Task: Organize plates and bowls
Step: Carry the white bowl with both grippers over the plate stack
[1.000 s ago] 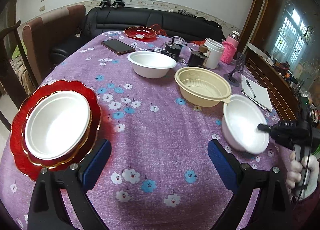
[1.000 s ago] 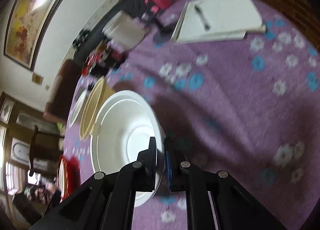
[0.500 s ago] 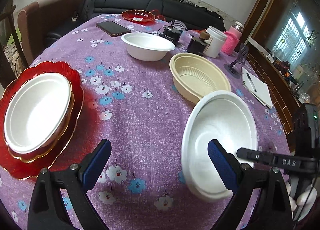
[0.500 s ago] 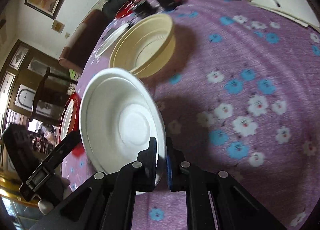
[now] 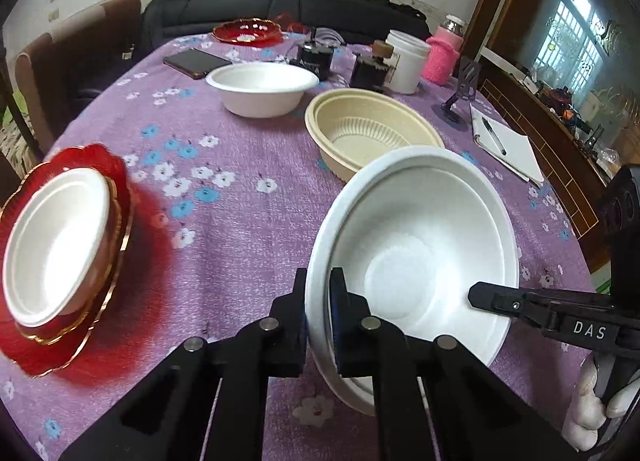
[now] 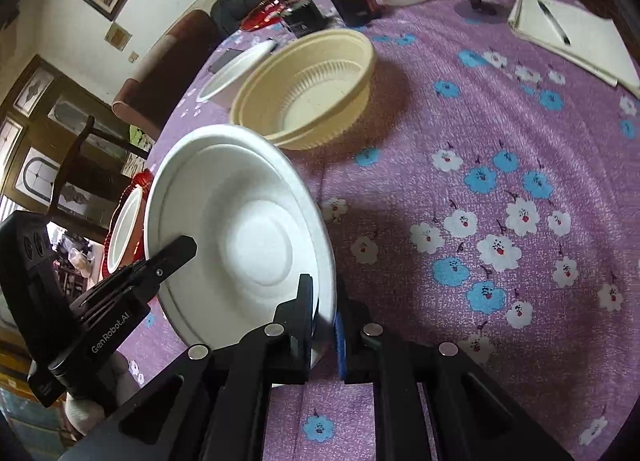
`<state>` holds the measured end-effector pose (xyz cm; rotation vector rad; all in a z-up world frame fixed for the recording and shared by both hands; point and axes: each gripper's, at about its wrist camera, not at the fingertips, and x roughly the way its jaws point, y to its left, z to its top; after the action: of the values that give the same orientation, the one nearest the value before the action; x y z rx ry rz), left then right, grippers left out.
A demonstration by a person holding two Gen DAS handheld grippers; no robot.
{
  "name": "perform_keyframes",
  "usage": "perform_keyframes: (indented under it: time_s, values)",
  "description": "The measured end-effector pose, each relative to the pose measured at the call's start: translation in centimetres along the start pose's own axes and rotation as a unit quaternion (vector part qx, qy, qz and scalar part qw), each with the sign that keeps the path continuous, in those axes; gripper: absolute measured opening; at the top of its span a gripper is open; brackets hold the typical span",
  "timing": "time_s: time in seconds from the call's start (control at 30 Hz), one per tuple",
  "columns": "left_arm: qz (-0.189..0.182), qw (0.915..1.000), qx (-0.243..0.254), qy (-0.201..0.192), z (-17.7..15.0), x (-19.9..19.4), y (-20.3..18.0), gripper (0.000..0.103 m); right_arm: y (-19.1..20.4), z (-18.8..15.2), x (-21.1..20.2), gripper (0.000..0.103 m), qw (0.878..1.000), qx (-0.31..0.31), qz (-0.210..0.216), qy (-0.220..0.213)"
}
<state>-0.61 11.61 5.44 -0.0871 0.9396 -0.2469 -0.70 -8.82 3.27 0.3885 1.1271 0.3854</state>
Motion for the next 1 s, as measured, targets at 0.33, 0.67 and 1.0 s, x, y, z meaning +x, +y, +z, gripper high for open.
perform_keyframes:
  time_s: [0.33, 0.67, 1.0]
  values:
    - [0.009, 0.9987, -0.035, -0.037, 0.0, -4.3, 3.1, 0.009, 5.0, 0.5, -1.2, 0.010, 0.998, -0.049, -0.008, -0.041]
    - [0.047, 0.9936, -0.084, -0.059, 0.7, -8.0, 10.2, 0.009, 13.5, 2.2, 2.1, 0.011, 0.994, -0.105, 0.001, -0.022]
    - [0.106, 0.9835, -0.141, -0.042, 1.6, -9.0, 19.2, 0.011, 22.3, 4.1, 8.3, 0.011, 0.989, -0.146, 0.003, 0.024]
